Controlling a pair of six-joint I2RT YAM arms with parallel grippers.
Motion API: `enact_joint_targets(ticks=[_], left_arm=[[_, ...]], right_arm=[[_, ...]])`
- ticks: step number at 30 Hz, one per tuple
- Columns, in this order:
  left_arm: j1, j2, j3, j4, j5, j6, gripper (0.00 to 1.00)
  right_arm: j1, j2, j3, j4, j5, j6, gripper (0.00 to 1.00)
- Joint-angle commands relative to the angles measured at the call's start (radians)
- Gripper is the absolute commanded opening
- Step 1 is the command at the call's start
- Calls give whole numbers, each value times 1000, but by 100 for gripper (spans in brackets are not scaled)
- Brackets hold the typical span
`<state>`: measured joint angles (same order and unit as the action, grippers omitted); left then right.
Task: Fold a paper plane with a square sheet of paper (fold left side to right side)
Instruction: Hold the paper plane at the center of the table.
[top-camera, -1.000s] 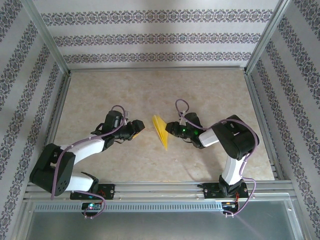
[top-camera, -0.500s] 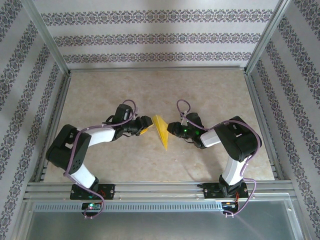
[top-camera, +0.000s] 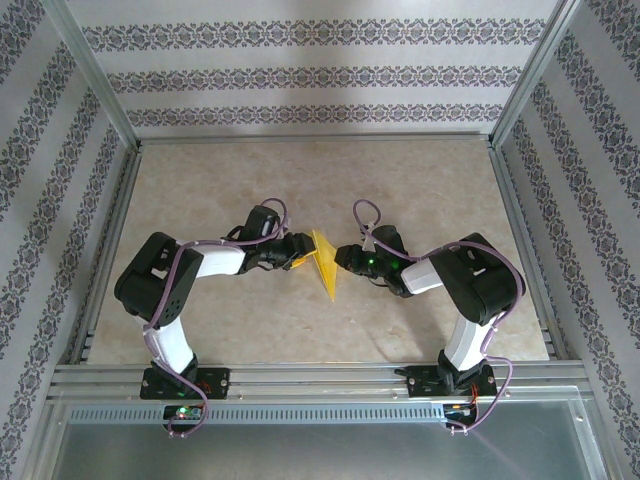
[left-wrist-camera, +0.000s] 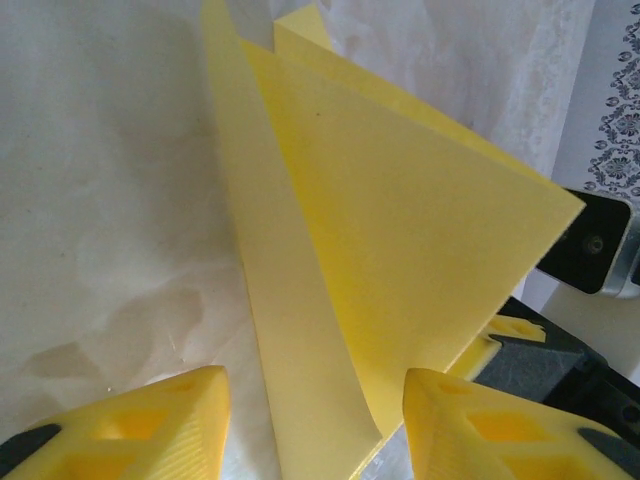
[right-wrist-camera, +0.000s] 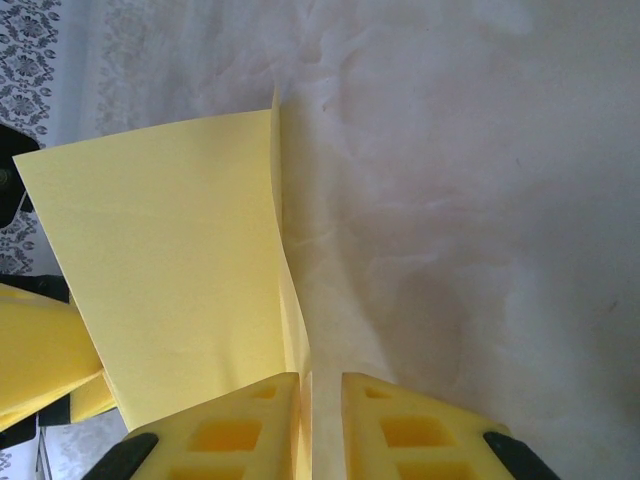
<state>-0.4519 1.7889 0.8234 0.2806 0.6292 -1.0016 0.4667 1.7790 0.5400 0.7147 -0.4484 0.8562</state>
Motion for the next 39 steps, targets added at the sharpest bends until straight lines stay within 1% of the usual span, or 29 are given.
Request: enact_joint_targets(ticks=[1,6,10,12,16,20,23,25,29,35,39], left_arm=[[-11,26,16,5,15,24,43],[-12,38,19,-3,7,31,35],[-14,35,22,-3,6,31,33],[-16,35,23,-3,6,31,32],[-18,32,31,-4,7,28,32],[-21,35,43,-3,10,25,31],[-25,39,51,0,12,21,31],[-27,41,50,5,12,18,31],[-27,42,52,2,10,20,31],[-27,51,56,1,13,21,31],[-29,56,58,6,14,20,31]], right_arm=[[-8,-31,0,-41,20,-30,21],[-10,-80,11,-104,31,-54,25],[-19,-151,18,-200,50,-97,31],[-23,-204,31,-287,65,-128,34],[-18,-314,95,-541,97,-235,37],[15,-390,173,-734,84,-329,38],[55,-385,222,-793,30,-353,38],[95,-358,245,-813,24,-362,38],[152,-291,281,-846,80,-379,41],[177,-214,322,-882,143,-404,45],[185,-177,346,-902,152,-422,46]])
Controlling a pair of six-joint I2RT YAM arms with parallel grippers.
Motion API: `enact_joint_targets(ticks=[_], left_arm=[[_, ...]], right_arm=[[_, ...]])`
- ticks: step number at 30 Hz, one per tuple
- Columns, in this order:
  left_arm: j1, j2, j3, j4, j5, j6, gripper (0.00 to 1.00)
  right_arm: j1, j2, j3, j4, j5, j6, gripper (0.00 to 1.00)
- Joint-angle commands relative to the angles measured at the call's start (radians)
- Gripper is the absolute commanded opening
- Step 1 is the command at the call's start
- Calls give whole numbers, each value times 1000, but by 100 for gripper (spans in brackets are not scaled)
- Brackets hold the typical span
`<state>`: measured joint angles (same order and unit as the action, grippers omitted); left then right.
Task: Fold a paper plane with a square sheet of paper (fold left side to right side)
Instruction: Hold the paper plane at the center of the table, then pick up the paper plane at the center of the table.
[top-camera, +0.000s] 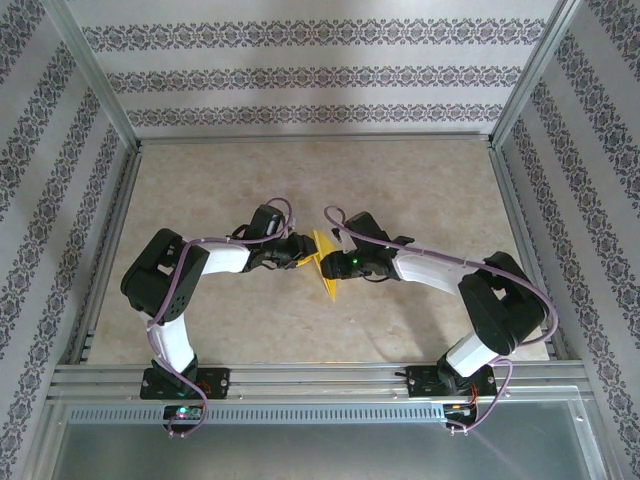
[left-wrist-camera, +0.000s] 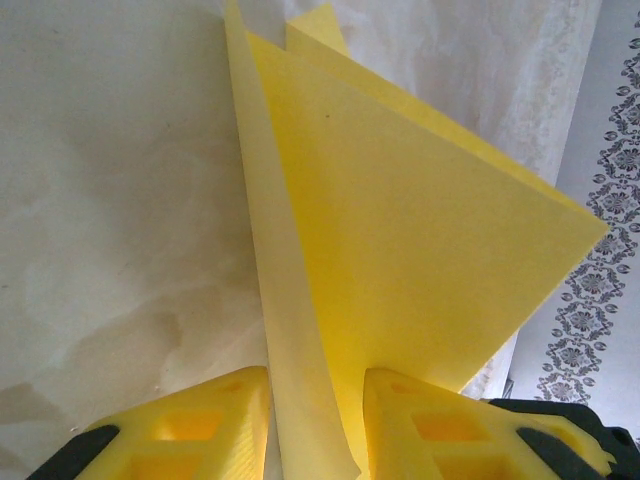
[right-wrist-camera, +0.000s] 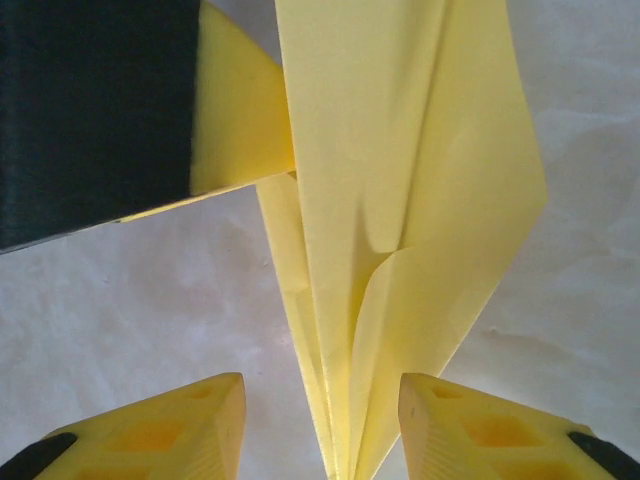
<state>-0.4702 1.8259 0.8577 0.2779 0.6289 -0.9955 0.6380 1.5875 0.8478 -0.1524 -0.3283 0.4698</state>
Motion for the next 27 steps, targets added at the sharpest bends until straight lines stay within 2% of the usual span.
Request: enact_joint_targets(ticks=[1,15,27], left_arm=[[-11,18,24,9,15,12,31],[-11,24,28,9,17,14,30],[-11,26,26,6,17,16,30]], right_arm=[[15,19,42,-35,33,-36,46],[37,111,111,-60,72,-60,44],[50,148,134,-98,124,-72,36]])
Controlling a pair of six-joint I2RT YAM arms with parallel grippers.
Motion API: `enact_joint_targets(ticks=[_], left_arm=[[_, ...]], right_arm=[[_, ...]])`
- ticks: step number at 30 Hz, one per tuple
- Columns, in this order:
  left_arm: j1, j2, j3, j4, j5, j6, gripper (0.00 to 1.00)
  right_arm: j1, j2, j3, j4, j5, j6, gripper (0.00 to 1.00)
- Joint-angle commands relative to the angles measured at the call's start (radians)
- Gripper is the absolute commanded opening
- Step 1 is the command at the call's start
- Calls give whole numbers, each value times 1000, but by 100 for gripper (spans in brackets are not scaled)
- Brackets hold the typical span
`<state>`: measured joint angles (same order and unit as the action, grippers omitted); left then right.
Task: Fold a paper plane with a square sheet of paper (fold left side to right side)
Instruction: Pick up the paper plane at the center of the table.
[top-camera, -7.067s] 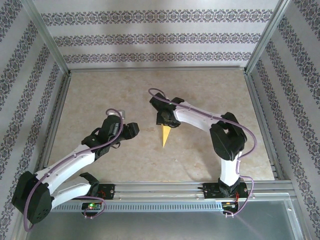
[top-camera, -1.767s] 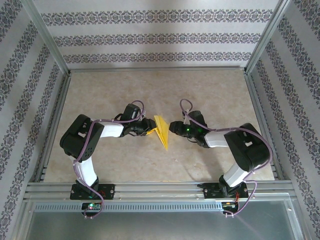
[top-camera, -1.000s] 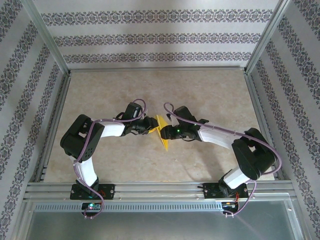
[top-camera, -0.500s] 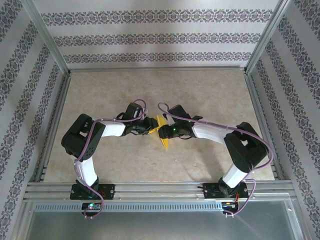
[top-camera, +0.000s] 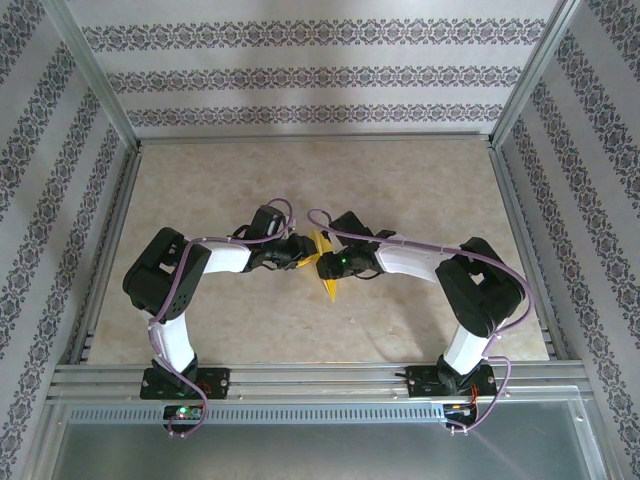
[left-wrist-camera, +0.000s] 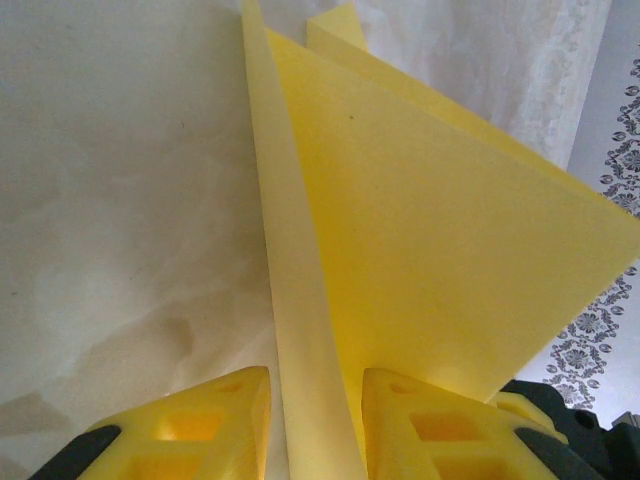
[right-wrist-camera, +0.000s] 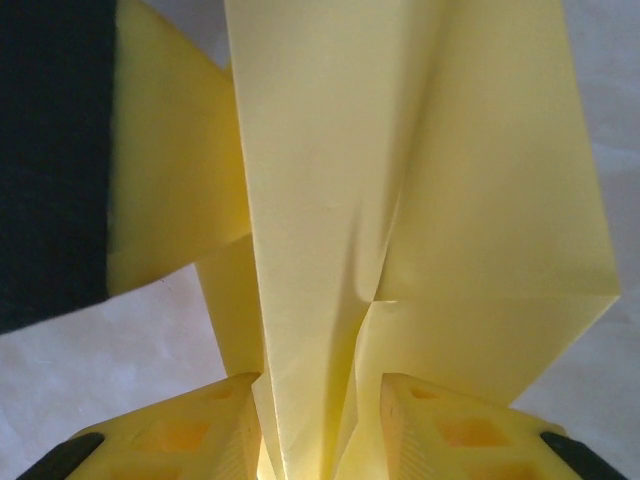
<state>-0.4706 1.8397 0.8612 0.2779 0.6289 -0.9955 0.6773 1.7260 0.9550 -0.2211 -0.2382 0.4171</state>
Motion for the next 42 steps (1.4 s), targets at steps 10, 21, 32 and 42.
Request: enact_joint_targets(ticks=[10,21,32,42], left_arm=[[-10,7,19,6,15,15,30],[-8,-27,1,1,4,21,33],[49,-255,-56,-158,-64,114,38],[139,-509,-115,-323,-138,185,39]], right_arm=[[27,40,56,-82,82,-39,31],[65,101,107,-139,121,-20,28],[73,109,125,-178,146,15,21],[71,96,151,-227,171,16,15]])
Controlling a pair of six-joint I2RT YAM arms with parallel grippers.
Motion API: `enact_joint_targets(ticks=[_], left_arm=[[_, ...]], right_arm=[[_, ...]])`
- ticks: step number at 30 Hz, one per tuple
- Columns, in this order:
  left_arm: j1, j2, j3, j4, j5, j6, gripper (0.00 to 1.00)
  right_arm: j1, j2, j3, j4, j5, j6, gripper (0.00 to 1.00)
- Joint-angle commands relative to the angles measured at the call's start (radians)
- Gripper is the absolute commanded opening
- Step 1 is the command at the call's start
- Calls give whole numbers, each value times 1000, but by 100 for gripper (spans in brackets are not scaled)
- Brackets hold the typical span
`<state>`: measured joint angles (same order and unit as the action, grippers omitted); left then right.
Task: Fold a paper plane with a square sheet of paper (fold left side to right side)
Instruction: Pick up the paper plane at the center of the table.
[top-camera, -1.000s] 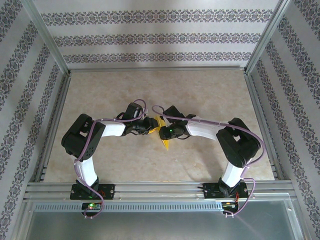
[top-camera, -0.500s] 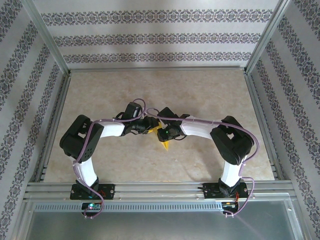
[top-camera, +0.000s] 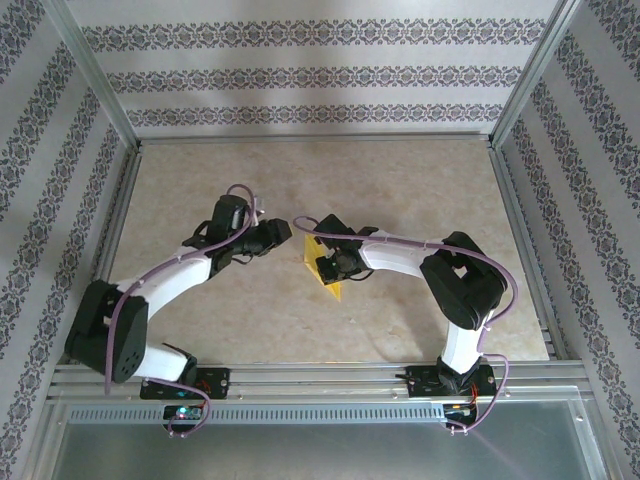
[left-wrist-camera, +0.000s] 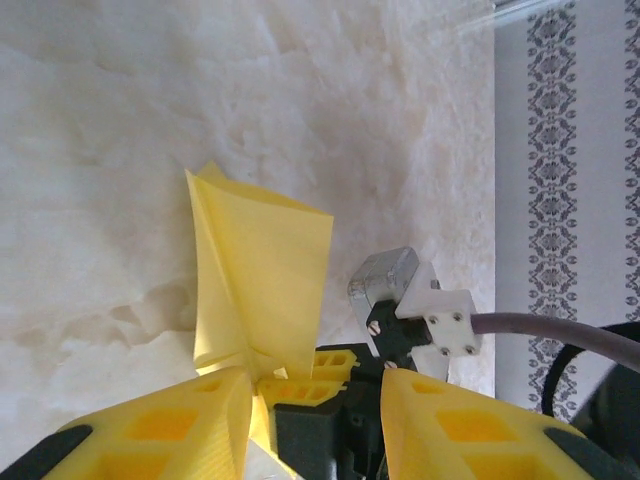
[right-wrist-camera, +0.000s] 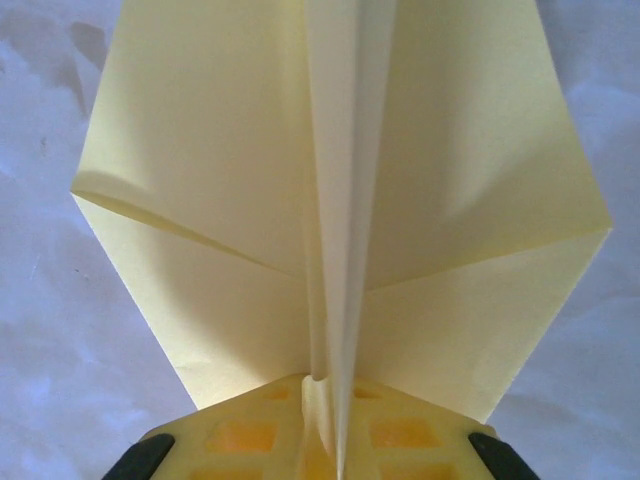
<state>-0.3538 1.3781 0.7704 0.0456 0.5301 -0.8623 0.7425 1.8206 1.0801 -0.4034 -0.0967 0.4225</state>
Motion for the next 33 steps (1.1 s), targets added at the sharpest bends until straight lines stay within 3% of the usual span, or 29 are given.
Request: enact_joint_targets(ticks=[1,6,18,33], left_arm=[[31,-70,-26,-113,-50,61,40],[56,-143,-28,-189,-81,95,40],[62,-139,-37,-178,-71,89,40],[63,-134,-36,-184,-69,89,40]], right_arm=[[7,2,26,-49,31,11,16],[8,-25,25,-60,35,9,22],[13,-76,1,-89,64,3,20],[14,-18,6,-77,75,-2,18]])
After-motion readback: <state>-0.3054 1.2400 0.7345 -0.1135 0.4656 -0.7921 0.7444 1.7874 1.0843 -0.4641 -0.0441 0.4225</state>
